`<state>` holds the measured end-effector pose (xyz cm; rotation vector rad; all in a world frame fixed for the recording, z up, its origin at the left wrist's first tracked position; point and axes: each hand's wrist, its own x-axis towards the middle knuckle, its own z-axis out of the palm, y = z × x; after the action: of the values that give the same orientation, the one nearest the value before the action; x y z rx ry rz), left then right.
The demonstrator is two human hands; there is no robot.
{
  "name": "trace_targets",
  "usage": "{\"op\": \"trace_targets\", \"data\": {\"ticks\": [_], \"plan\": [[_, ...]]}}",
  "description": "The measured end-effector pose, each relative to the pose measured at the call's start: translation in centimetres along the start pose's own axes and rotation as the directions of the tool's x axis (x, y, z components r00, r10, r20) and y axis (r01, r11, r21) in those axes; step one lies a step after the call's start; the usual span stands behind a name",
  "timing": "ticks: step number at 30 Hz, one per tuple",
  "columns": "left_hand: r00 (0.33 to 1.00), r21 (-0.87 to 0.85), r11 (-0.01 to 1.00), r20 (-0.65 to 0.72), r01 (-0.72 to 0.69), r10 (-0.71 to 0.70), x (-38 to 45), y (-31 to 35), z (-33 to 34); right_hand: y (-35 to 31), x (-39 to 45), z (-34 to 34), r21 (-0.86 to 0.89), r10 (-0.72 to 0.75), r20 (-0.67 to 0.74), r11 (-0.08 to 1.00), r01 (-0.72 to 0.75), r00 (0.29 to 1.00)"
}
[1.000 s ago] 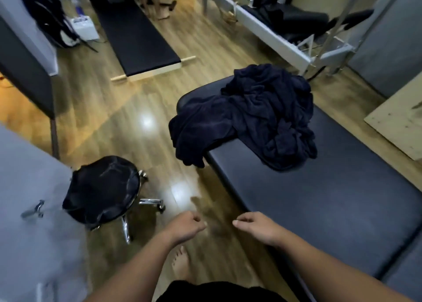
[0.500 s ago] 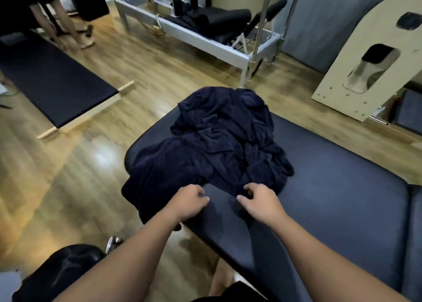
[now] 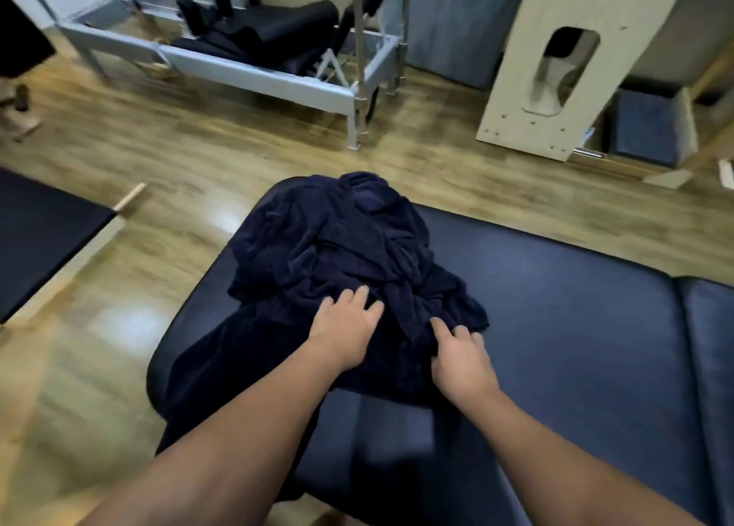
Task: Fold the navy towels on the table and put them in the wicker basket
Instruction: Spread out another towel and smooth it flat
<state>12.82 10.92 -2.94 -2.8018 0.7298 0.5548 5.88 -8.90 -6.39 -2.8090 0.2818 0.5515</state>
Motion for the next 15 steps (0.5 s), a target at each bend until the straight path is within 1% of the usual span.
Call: {"op": "trace_targets", "data": {"ticks": [3, 4, 5, 7, 9, 11, 13, 15], "plan": [[0.999, 0.196, 0.98, -0.029, 0.019, -0.013, 1.5, -0.1, -0.4, 0.5, -1.3, 0.1, 0.015, 0.06, 0.028, 0.998, -0.061, 0.998], [0.999, 0.237, 0.971, -0.032, 0.011, -0.003, 1.8, -0.2, -0.7, 0.7, -1.9, 0.2, 0.007, 0.074, 0.032, 0.997, -0.074, 0.997], [1.0, 0.26, 0.965, -0.015, -0.016, 0.02, 2.1, -0.3, -1.0, 0.9, -2.5, 0.3, -0.002, 0.091, 0.034, 0.996, -0.091, 0.995], [0.994, 0.251, 0.963, 0.06, -0.1, 0.087, 2.6, -0.4, -1.7, 1.4, -3.9, 0.4, -0.016, 0.122, 0.031, 0.992, -0.122, 0.992], [0.966, 0.153, 0.96, 0.145, -0.236, 0.214, 2.7, 0.2, -2.2, 2.6, -4.9, 0.4, -0.014, 0.204, 0.006, 0.979, -0.204, 0.979], [0.909, -0.047, 0.936, 0.227, -0.349, 0.35, 2.2, 1.6, -2.2, 4.2, -5.9, -0.3, 0.017, 0.329, -0.042, 0.944, -0.328, 0.943], [0.838, -0.246, 0.885, 0.298, -0.395, 0.457, 1.3, 3.8, -1.8, 6.1, -7.0, -1.0, 0.025, 0.472, -0.087, 0.882, -0.471, 0.877], [0.75, -0.36, 0.819, 0.349, -0.447, 0.563, 0.4, 6.1, -1.4, 8.0, -8.9, -1.7, 0.044, 0.638, -0.127, 0.769, -0.638, 0.76]]}}
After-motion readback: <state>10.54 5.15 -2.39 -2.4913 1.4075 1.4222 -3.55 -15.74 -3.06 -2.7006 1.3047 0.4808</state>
